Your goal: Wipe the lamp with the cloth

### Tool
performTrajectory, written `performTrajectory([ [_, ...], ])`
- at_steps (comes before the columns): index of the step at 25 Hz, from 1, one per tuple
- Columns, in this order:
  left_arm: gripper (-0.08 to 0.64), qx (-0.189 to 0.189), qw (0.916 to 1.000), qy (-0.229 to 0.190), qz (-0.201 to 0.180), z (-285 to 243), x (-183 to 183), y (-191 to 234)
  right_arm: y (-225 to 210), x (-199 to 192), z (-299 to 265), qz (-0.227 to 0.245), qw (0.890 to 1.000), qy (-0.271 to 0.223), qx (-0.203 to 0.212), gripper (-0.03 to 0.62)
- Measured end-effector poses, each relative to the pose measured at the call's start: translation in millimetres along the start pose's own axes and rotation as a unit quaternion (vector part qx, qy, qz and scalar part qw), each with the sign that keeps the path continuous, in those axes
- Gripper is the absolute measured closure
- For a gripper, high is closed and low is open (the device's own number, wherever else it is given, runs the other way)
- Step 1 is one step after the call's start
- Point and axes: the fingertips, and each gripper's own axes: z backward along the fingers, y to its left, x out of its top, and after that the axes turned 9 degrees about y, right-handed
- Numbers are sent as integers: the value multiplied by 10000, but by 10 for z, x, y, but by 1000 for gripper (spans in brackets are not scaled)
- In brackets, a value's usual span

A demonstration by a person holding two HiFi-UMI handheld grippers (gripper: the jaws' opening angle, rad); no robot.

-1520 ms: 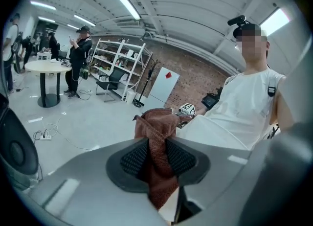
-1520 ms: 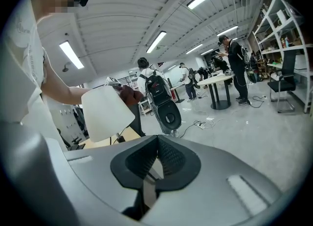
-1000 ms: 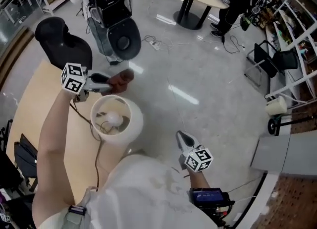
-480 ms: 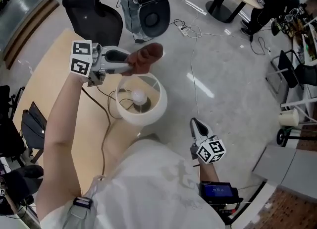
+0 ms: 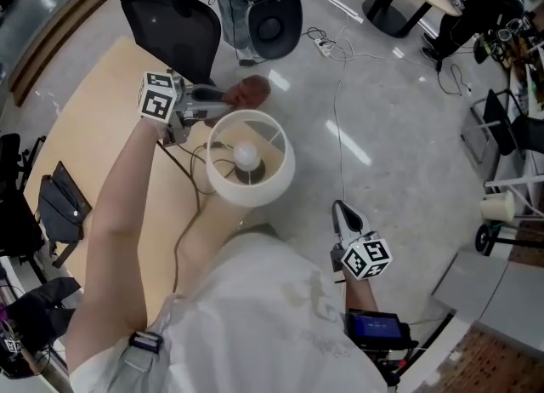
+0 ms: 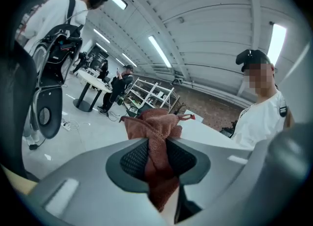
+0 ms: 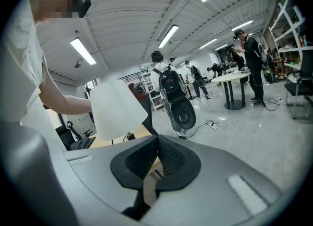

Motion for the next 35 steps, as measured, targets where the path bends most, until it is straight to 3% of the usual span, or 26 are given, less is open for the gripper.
performTrajectory([
  [5,451,562,9979,114,287,90,-354,238,49,9,-77,82,9998,94,139,578],
  [9,451,1017,9945,-266,35,342,-245,89,130,97,-168,257,9991,122,304,578],
  [13,451,919,9904,-868,-565,576,202,-543,177,187,-257,371,9983,148,435,578],
  [16,451,780,9900,-892,-770,550,245,-781,213,180,-326,424,9975,215,528,578],
  [27,451,1290,9889,-677,298,432,-646,-96,197,87,-315,431,9970,370,525,578],
  [31,451,1726,9817,-651,462,490,-854,29,211,117,-334,474,9968,312,560,578],
  [35,451,2358,9614,-1415,72,775,-511,-276,192,161,-385,543,9959,271,677,578],
])
